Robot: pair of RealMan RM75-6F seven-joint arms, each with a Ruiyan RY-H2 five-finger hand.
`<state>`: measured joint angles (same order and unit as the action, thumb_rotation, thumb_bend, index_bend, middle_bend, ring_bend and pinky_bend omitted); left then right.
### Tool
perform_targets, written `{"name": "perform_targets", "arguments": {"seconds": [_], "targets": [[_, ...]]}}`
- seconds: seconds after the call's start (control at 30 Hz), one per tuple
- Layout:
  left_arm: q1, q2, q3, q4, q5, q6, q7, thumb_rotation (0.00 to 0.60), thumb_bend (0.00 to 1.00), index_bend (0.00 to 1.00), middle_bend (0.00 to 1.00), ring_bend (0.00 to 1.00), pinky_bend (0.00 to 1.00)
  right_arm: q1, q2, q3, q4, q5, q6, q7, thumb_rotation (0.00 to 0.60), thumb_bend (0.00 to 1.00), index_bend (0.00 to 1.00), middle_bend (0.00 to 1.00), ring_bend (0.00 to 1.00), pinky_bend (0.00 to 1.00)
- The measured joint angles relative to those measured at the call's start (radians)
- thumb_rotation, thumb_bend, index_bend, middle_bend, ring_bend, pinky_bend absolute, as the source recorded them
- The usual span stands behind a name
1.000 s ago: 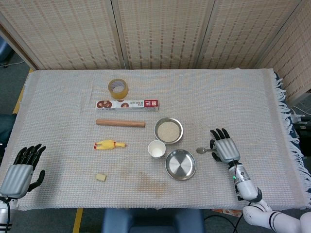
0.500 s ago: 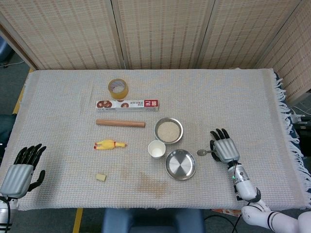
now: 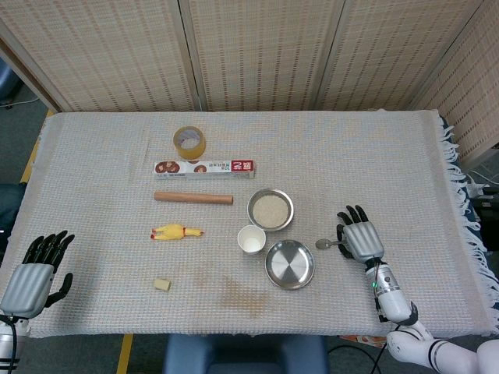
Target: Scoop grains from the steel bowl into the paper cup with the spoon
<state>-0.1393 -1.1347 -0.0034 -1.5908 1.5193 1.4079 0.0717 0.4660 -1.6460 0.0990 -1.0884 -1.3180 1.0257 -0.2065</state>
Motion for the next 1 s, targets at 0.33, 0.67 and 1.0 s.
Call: {"name": "perform_targets", "arguments": {"seconds": [0.33, 0.67, 1.0], "targets": [[0.0, 0.002, 0.002, 0.0, 0.002, 0.0, -0.003, 0.6, 0.5, 0.0, 0.0, 0.0, 0.02, -0.009, -0.022, -0.001, 0.028, -0.035, 0.07, 0.003, 0.6, 0.3, 0.79, 0.49, 0.17, 0.04], [0.0, 0.003, 0.003, -0.005, 0.0, -0.001, 0.004, 0.6, 0.5, 0.0, 0.0, 0.0, 0.02, -0.015, -0.051, -0.004, 0.077, -0.06, 0.101, 0.024, 0.6, 0.31, 0.89, 0.58, 0.25, 0.08], [0.0, 0.004, 0.003, -0.004, -0.001, -0.003, 0.002, 0.6, 0.5, 0.0, 0.0, 0.0, 0.02, -0.016, -0.057, -0.002, 0.087, -0.062, 0.104, 0.02, 0.6, 0.31, 0.91, 0.6, 0.26, 0.08]]}}
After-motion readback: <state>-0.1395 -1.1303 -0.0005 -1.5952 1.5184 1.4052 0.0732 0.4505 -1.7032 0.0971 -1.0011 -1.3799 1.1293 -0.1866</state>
